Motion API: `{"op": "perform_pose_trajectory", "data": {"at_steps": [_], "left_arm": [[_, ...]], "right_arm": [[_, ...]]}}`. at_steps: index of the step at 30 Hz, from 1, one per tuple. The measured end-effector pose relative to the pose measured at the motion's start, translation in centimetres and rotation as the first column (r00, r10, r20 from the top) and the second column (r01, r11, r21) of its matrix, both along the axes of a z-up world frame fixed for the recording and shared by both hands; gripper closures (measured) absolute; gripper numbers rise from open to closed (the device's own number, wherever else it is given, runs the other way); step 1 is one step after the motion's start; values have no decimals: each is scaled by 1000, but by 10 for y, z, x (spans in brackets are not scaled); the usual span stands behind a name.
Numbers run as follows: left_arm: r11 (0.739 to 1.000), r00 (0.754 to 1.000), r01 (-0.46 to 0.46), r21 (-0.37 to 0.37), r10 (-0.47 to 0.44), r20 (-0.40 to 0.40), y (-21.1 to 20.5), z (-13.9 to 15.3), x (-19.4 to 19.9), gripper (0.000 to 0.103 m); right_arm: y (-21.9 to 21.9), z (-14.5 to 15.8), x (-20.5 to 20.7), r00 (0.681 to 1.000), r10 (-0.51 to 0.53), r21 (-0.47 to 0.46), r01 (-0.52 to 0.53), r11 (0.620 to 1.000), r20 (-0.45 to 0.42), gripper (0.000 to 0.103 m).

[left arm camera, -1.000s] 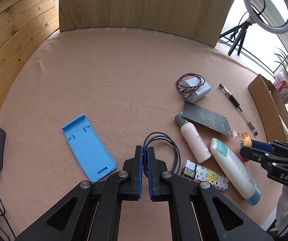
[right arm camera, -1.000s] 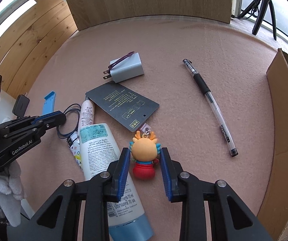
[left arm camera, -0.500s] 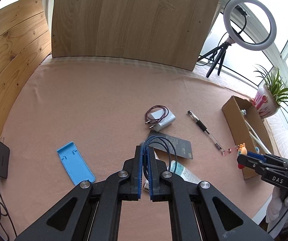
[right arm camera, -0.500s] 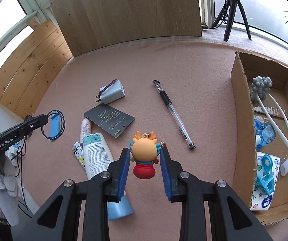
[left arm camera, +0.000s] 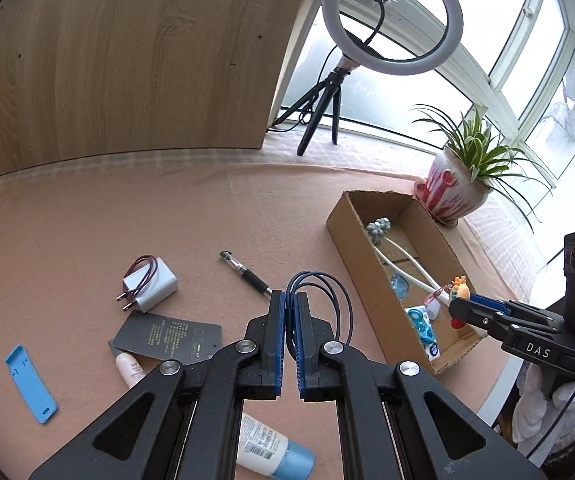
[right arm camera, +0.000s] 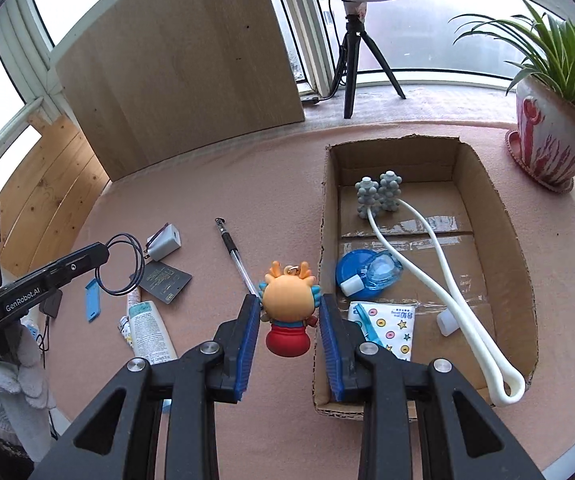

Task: Organize objects
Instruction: 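Carry the figurine with the right gripper and cable with the left over the box, then open both grippers to drop the figurine and cable into the box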

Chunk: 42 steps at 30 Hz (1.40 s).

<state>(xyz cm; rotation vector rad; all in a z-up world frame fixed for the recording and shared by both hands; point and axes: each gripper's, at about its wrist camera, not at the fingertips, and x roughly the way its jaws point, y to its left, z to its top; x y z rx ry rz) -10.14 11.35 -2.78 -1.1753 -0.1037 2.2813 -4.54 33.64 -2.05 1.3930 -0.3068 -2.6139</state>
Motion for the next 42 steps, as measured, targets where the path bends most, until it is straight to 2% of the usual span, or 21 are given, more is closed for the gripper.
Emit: {"op": "perform_pose_trajectory", "data": {"at_steps": [12, 17, 24, 25, 27, 28, 29, 30, 32, 33, 42], "left_arm": [[979, 979, 198, 45, -200, 37, 121, -17, 22, 99], [969, 967, 243, 45, -246, 63, 155, -27, 33, 99], [961, 956, 276, 19, -277, 97, 180, -42, 39, 99], [961, 955, 278, 12, -278, 100, 182, -43, 40, 98], [961, 954, 276, 1, -274, 119, 183, -45, 39, 79], [963, 956, 269, -2, -266, 122, 182, -46, 39, 60], [965, 959, 261, -1, -259, 118, 180, -45, 39, 51], [966, 960, 257, -3, -255, 114, 179, -45, 39, 51], [967, 961, 254, -9, -251, 113, 177, -45, 39, 51], [968, 962, 252, -11, -249, 114, 175, -45, 39, 51], [977, 970, 211, -6, -209, 122, 152, -42, 40, 51]], "right_arm": [[75, 8, 4, 990, -142, 3, 142, 990, -21, 76], [97, 8, -1, 985, -170, -2, 170, 985, -28, 76], [119, -6, -6, 981, -196, -59, 196, 979, 11, 75], [120, -8, -6, 980, -198, -62, 198, 978, 13, 75], [123, -11, -6, 980, -198, -68, 199, 978, 22, 75], [123, -13, -6, 981, -192, -77, 194, 978, 31, 74], [124, -15, -7, 982, -185, -85, 188, 978, 40, 74], [124, -16, -6, 982, -181, -91, 185, 979, 46, 71], [122, -17, -6, 982, -182, -86, 186, 979, 53, 56], [121, -17, -5, 982, -185, -80, 189, 979, 47, 54], [111, -16, 0, 984, -175, -81, 177, 981, 34, 52]]}}
